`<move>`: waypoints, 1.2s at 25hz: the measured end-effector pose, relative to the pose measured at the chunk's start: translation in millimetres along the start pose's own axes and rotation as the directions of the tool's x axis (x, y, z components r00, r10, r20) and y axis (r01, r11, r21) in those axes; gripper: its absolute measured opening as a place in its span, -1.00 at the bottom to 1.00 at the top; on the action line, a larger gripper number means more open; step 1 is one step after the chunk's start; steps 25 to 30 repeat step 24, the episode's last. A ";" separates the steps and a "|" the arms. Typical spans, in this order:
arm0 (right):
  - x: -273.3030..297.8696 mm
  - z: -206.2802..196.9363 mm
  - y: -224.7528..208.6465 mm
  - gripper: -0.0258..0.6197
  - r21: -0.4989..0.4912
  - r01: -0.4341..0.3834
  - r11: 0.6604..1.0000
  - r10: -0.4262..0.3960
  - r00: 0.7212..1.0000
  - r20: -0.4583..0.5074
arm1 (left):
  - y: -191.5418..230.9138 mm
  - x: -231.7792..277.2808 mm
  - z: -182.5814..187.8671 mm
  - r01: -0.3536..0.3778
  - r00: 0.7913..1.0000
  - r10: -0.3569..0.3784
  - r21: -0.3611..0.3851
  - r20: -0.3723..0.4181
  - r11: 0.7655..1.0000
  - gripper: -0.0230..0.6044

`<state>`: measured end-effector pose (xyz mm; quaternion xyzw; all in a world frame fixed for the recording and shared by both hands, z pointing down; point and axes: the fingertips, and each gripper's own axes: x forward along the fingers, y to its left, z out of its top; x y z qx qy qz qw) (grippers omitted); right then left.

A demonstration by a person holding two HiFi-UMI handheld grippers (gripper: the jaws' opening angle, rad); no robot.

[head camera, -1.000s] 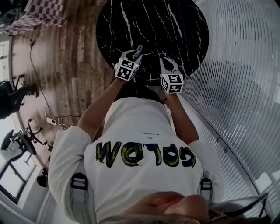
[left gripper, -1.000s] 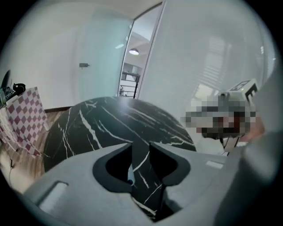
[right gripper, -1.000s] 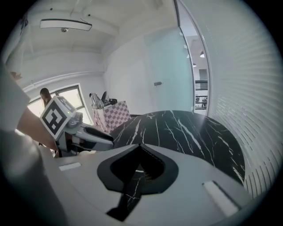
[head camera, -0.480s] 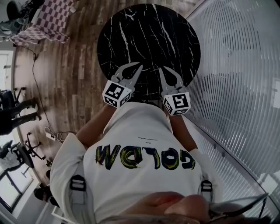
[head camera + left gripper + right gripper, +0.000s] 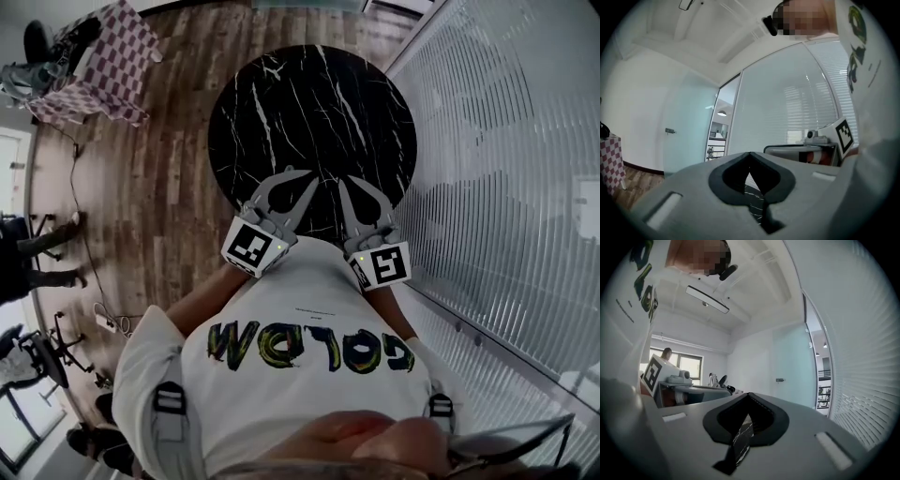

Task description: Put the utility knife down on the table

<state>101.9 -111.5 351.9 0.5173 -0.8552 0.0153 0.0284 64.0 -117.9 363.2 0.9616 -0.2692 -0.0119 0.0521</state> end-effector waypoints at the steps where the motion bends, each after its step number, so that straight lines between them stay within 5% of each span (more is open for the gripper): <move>1: -2.3 2.5 -0.5 -0.92 0.001 0.006 1.000 -0.006 1.000 0.009 | -2.5 0.5 1.7 0.001 1.000 -0.001 0.005 0.005 1.000 -0.93; 30: -4.8 -1.4 9.5 -0.92 0.003 -0.020 1.000 0.020 1.000 0.006 | -0.5 -9.1 0.2 -0.054 0.999 0.054 0.001 0.010 0.999 -0.93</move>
